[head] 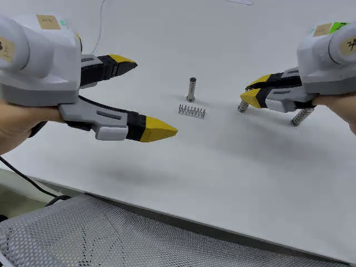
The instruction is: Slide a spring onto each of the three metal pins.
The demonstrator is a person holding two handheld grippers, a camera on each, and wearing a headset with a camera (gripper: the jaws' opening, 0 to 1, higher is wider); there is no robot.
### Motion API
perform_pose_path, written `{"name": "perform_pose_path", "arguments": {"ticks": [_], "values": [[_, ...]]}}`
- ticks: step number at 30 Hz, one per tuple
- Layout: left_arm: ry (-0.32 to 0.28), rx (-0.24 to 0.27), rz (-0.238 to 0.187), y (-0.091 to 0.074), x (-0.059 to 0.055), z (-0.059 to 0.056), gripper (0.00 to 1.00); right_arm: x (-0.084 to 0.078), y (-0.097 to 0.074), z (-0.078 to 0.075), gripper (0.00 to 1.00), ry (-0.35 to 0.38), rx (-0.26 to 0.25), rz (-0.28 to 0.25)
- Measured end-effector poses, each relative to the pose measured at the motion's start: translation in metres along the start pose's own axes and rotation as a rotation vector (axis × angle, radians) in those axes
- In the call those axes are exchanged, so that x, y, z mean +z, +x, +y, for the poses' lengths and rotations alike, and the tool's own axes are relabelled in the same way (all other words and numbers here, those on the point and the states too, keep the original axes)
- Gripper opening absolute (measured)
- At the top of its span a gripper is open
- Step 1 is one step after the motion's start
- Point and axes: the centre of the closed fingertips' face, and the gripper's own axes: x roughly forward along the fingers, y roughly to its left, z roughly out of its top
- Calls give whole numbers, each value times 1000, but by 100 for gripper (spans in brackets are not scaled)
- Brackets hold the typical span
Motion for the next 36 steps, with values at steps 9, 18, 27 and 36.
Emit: {"name": "perform_pose_path", "arguments": {"ticks": [9,18,27,36], "values": [[7,-1,13,-2,-1,0,93,-4,0,4,11,1,-9,9],[7,-6,14,-1,-2,-3,93,-3,-1,5,12,-18,-13,15],[11,-2,12,-6,0,-3,93,7,-9,6,16,-13,-22,-5],[25,6,-3,-13,6,-3,93,25,-21,10,17,-33,-36,-39]]}}
